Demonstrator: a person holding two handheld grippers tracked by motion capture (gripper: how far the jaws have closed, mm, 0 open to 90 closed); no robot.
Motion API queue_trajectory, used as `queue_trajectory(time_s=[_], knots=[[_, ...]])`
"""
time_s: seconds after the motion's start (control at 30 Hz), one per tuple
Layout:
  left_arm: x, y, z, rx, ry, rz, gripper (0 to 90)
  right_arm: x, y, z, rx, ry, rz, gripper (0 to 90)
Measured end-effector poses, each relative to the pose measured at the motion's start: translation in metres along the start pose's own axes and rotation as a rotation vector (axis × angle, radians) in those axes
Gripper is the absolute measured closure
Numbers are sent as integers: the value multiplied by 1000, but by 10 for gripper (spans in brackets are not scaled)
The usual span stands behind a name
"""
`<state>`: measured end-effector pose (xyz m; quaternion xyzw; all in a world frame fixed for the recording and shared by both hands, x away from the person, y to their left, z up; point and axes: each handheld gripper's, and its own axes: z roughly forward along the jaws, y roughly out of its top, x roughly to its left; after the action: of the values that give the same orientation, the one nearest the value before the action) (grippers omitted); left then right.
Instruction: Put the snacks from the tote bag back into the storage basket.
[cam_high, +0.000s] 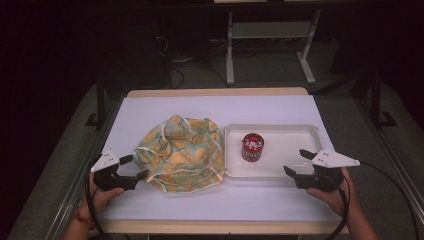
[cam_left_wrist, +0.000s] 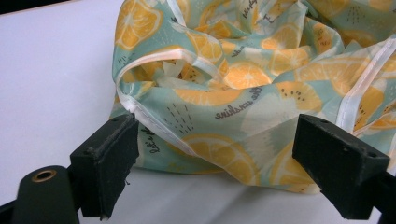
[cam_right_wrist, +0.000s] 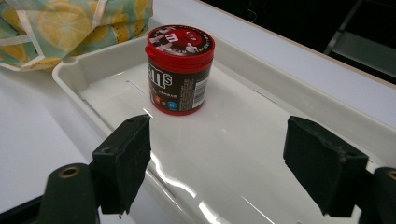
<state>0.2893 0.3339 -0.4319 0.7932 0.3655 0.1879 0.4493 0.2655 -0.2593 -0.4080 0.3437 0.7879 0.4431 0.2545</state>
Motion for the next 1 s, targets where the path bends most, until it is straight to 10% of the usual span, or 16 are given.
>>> queue_trajectory(time_s=[1.0], knots=[[0, 5, 5, -4, -12, -7, 139, -3, -4, -4, -7, -6, 16, 226]])
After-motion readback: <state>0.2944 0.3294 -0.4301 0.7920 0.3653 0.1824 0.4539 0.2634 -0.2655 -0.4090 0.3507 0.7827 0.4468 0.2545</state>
